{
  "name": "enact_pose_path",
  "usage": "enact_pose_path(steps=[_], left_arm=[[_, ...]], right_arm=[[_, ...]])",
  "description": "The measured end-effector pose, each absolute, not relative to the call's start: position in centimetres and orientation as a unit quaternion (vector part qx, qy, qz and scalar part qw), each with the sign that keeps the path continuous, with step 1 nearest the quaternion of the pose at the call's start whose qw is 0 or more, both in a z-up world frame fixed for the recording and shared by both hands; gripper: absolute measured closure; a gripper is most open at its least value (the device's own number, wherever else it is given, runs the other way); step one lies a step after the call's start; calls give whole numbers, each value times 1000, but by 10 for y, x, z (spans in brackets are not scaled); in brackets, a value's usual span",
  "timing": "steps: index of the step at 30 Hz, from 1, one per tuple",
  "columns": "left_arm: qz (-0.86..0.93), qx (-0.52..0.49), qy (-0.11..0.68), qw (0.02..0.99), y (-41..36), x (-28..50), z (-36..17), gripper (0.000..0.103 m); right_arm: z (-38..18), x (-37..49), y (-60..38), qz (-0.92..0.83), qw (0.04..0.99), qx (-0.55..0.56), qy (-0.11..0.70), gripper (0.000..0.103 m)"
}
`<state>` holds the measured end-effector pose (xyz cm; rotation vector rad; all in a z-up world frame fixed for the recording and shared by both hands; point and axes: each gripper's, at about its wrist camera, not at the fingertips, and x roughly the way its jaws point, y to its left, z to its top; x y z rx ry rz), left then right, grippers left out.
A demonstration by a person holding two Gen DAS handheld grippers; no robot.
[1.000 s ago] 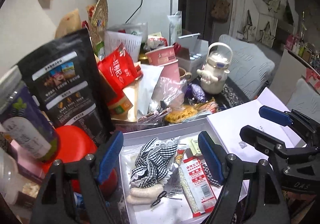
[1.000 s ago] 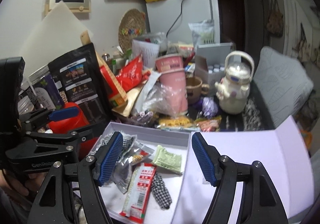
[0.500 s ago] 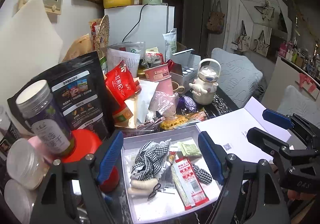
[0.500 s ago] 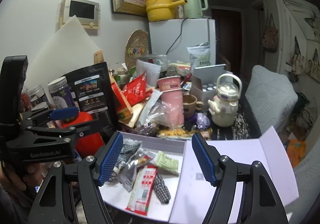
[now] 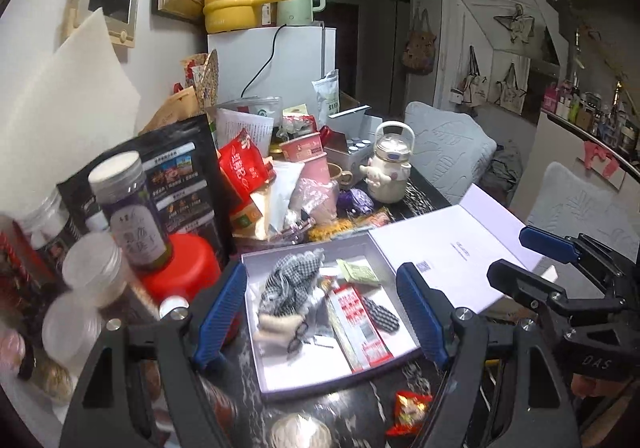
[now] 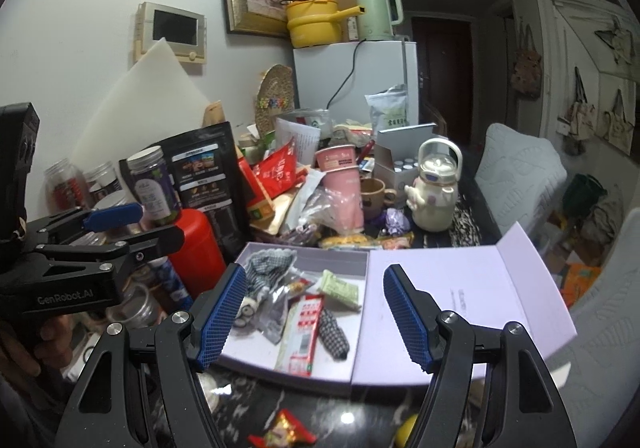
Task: Organize soft objects
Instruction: 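Open the left gripper to release the gingham pouch and withdraw both grippers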
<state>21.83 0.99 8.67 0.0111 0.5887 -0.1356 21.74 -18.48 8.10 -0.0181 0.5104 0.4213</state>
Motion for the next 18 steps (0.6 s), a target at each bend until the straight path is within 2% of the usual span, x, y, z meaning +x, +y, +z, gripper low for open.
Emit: enact_pose_path(steps=[8,18], left_arm=[[-83,-2,309,947,11,181,73,26],[-86,-7,342,936,13,142,45,26]], right_arm=[[77,172,-194,198,947,6,254,31],[44,124,-194,196,937,29,288,30]])
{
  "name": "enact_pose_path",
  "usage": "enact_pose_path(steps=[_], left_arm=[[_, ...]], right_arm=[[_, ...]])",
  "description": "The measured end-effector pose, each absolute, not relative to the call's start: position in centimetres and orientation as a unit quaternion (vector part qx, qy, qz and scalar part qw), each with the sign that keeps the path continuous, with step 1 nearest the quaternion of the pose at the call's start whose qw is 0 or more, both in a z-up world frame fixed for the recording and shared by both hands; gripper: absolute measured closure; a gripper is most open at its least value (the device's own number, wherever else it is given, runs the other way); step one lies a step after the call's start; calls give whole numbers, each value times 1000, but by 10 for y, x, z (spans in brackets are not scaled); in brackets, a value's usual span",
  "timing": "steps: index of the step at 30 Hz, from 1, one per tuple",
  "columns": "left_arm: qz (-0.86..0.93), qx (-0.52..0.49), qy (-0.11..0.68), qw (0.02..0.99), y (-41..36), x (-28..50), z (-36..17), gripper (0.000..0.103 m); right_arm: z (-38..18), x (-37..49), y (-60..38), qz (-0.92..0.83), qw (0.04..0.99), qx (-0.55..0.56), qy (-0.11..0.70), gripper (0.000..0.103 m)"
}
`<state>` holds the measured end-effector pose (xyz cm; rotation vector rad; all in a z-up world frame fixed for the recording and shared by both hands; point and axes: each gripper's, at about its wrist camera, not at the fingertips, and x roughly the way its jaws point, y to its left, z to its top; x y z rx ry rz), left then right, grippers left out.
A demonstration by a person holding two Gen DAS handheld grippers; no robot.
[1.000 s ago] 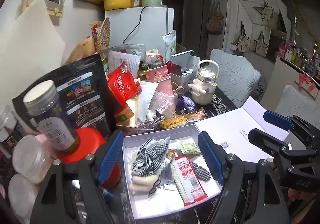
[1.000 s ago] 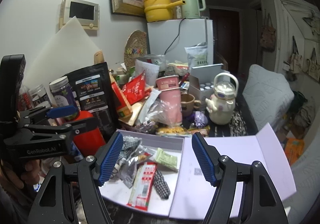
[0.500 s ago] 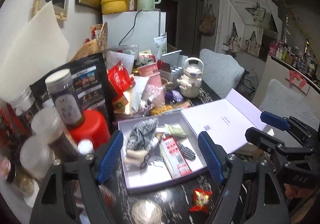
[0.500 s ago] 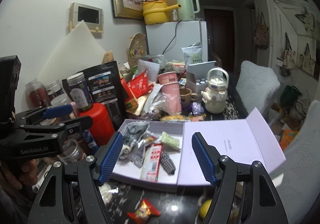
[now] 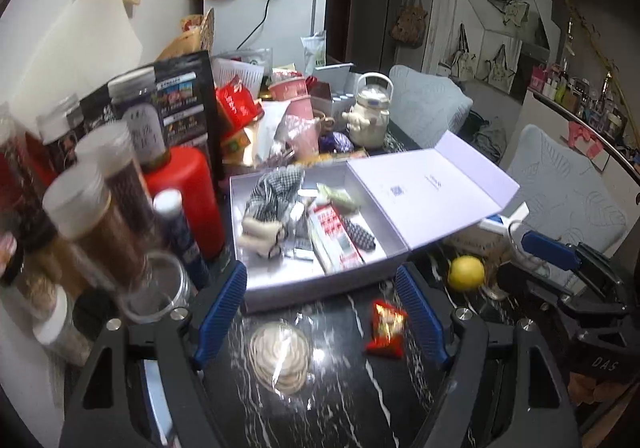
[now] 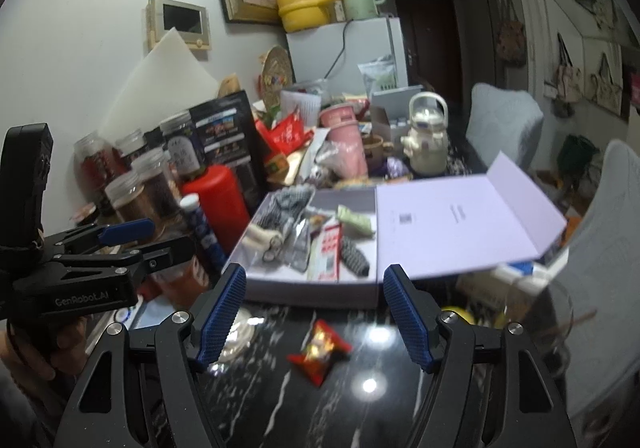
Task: Organize soft objects
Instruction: 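Open the left gripper to release the gingham pouch and withdraw both grippers, then move both grippers down toward the red snack packet and bagged white cord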
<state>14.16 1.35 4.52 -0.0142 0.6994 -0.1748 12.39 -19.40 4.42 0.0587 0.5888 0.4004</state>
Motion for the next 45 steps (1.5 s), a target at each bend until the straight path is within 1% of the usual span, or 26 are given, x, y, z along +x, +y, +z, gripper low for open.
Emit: enact_pose_path(steps=[4,9,12,20,24,32,45], left_arm=[[-80,-4,336,938,14,126,36,26],[-80,6,346,935,15,113,21,26],[-85,0,352,932,17,104,12,26],[-118,3,375,920,17,97,-14,26],[-124,-26,389,912,23,99,-28,26],[-116,-46,420,899,29,113,-57,26],[-86,-66,455,884,45,159,-94,26]], right_arm=[[25,113,-194,192,931,37,308,27],[2,102,-193,190,922,47,333,26],[-12,96,-193,192,919,55,341,23],[-44,84,-193,189,910,69,362,23],[-58,82,-188,183,904,63,380,23],[-80,92,-185,181,893,66,408,23],[-93,118,-180,173,885,50,429,23]])
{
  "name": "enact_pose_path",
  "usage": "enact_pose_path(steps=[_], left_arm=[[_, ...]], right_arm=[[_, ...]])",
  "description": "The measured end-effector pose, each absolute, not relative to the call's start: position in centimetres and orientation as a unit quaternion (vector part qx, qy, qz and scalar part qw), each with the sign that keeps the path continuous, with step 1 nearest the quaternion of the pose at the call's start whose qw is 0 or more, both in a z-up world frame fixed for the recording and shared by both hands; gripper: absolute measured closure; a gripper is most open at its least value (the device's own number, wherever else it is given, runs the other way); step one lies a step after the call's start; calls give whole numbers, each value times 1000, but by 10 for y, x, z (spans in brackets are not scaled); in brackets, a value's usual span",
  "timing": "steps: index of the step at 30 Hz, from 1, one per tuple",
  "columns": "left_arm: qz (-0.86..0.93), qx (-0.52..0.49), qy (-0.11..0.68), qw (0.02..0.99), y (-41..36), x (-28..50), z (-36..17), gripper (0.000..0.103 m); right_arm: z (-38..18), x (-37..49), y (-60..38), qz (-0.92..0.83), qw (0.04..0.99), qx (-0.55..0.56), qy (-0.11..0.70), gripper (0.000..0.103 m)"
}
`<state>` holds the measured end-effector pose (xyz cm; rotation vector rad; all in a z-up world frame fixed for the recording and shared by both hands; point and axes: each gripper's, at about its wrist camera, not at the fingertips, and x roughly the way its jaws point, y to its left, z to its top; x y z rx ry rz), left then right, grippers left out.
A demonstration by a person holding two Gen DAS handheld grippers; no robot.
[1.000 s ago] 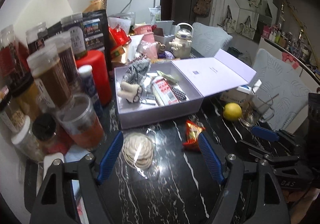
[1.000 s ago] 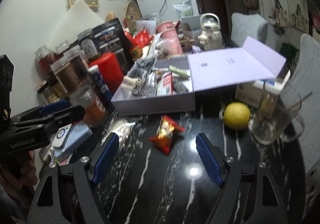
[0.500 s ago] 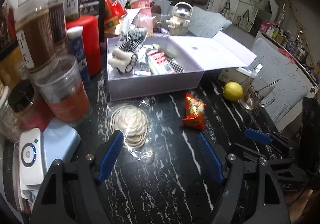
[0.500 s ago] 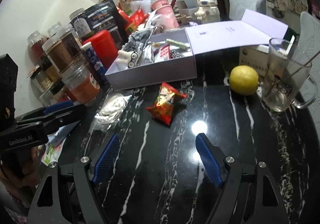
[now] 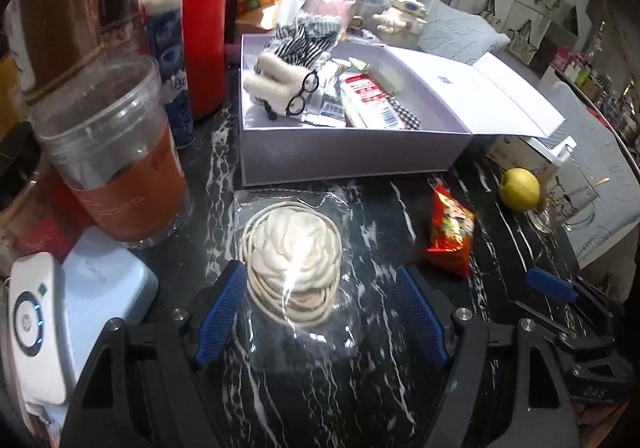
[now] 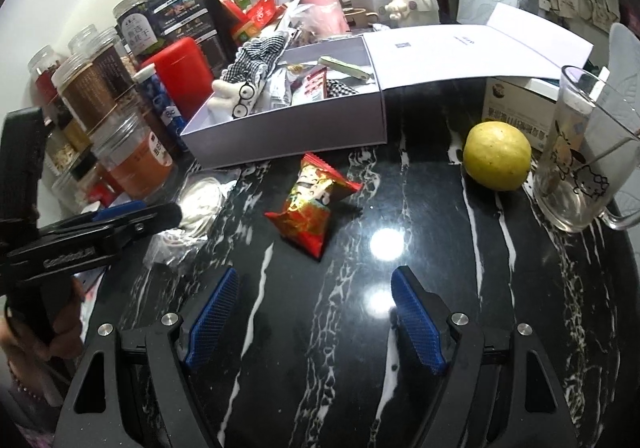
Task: Organize soft objects
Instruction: 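Move both grippers down toward the red snack packet and bagged white cord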
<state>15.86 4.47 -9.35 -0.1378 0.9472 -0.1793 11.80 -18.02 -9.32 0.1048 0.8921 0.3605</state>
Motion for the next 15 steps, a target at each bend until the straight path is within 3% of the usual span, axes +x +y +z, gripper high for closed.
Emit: enact_pose_path(steps=[15], left_arm=[[-73,-40,486,870,44,189,-121,26]], right_arm=[[-90,155,-175,171,881,72,435,23]])
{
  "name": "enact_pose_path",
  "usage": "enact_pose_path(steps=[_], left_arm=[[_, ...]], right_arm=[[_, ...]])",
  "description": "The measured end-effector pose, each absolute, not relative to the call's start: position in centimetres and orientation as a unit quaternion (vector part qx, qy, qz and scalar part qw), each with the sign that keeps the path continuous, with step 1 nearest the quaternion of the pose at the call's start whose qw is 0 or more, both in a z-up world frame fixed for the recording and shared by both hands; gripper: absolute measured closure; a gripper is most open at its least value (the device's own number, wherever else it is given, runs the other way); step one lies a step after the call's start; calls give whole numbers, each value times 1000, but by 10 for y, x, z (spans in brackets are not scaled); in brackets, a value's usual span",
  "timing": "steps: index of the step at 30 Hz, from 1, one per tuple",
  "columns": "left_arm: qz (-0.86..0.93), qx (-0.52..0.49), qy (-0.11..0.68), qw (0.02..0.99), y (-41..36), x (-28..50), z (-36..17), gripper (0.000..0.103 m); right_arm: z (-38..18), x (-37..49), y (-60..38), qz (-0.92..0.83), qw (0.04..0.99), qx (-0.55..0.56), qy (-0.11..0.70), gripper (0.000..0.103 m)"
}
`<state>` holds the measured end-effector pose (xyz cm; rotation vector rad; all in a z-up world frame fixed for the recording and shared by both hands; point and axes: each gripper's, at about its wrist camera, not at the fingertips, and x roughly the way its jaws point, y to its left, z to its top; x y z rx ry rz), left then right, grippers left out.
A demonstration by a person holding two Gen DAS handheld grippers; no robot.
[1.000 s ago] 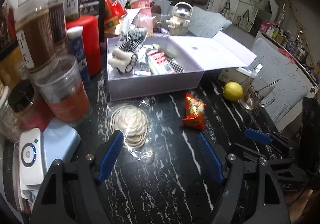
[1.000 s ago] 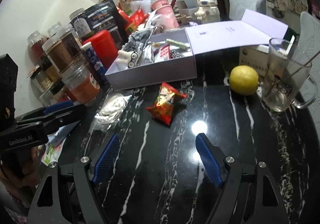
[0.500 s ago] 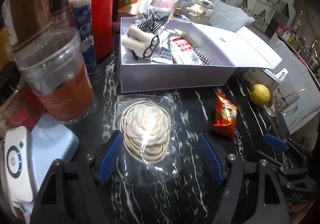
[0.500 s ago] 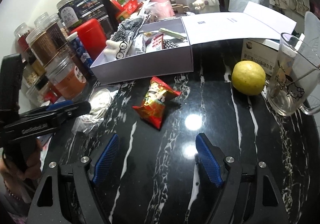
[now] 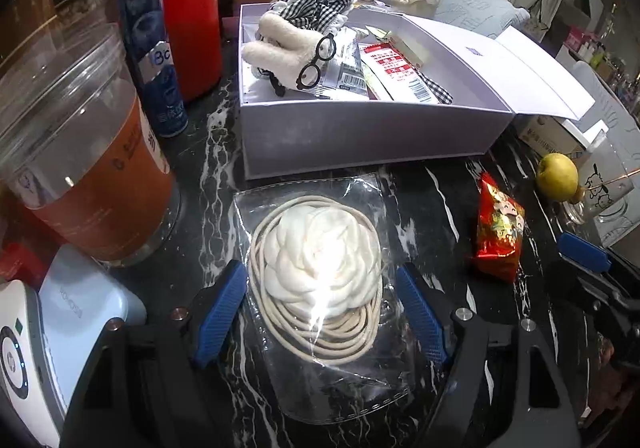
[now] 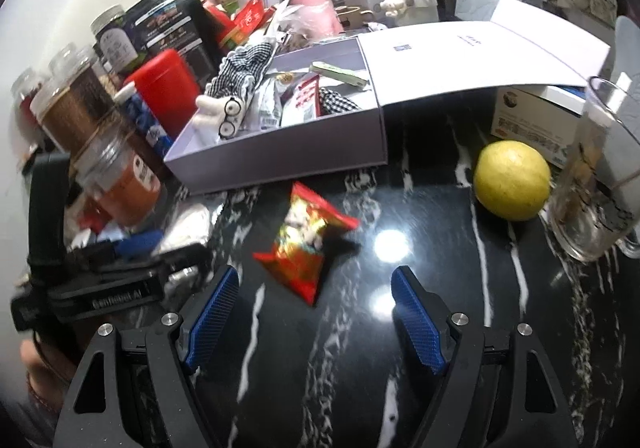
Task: Organize soft objects
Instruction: 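Move both grippers down toward the red snack packet and bagged white cord, then grasp the red snack packet with the right gripper while the left grasps the bagged cord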
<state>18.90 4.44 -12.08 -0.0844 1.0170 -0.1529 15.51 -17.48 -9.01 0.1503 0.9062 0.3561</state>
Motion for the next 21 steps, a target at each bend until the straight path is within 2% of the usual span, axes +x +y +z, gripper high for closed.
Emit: enact_pose_path(steps=[5,8,11,13,21], left_arm=[[-79,-41,488,868,47,188,-118,26],[-87,-60,488,866,54,186,-116,26],[-85,-71,490,864,59,186,-118,26],[-81,-75,493,863,62,189,-121,26],[-82,-63,495,863,56,194,-122,26]], right_arm=[[-96,174,-160,177,873,73,448,26],[-101,182,-155,168,872,64,456,37],[-110,188,-149,158,867,49,469,54],[-115,188,-146,162,865,41,473,70],[-121,182,-152,158,867,35,470,70]])
